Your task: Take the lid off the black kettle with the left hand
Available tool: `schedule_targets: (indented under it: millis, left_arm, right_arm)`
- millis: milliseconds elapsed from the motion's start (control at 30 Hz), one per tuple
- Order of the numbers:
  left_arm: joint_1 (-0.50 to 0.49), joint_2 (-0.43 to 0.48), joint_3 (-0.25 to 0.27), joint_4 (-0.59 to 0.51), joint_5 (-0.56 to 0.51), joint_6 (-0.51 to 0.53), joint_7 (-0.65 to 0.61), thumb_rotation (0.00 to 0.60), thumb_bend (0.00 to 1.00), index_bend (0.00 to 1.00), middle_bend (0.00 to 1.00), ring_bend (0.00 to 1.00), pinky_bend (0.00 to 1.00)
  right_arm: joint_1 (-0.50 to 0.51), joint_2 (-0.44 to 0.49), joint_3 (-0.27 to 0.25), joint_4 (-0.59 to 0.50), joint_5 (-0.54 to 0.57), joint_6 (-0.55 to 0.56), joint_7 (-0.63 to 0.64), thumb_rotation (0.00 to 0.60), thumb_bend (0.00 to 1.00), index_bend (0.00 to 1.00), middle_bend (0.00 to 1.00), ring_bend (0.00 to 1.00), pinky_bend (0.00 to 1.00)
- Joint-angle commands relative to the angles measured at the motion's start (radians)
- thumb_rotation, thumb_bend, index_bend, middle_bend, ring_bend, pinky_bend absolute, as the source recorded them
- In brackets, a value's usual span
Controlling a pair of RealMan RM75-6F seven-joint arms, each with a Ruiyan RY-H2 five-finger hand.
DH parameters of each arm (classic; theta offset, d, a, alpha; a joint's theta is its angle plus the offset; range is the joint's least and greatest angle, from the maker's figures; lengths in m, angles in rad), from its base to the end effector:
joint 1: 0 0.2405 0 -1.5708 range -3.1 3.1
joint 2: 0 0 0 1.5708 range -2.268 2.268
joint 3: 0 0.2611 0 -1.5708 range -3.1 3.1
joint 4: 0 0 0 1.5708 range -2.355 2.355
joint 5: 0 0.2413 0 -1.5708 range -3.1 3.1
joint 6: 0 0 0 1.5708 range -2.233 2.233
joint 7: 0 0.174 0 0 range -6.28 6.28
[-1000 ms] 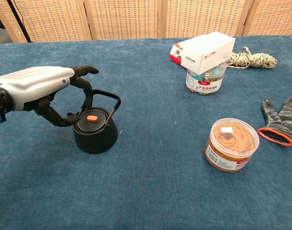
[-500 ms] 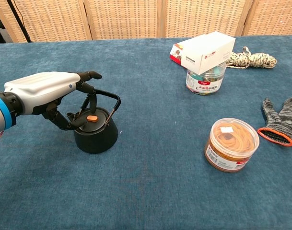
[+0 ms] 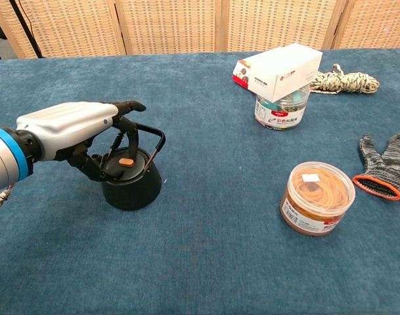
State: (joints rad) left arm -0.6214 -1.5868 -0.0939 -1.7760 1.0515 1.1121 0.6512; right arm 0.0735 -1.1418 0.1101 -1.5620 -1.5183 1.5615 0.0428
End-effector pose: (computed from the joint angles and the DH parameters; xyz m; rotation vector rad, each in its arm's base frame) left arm -0.1207 0.2900 -0.0771 -1.9189 -0.9941 -0.8629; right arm -0.3246 -0.2238 0.1517 1.3079 -0.8123 1.0076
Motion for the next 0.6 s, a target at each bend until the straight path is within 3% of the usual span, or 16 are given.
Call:
schedule_targets:
  millis: [33, 600]
  left_arm:
    - [-0.003, -0.005, 0.002, 0.004, -0.001, 0.002, 0.002, 0.6, 0.37, 0.52, 0.0, 0.0, 0.0]
    - [-0.01, -0.02, 0.004, 0.016, -0.018, 0.036, 0.024, 0.6, 0.38, 0.58, 0.0, 0.0, 0.0]
  right_arm:
    - [0.0, 0.0, 0.0, 0.0, 0.001, -0.001, 0.0, 0.6, 0.0, 0.0, 0.0, 0.0, 0.0]
    - [-0.001, 0.003, 0.003, 0.001, 0.002, 0.004, 0.005, 0.6, 0.0, 0.0, 0.0, 0.0, 0.0]
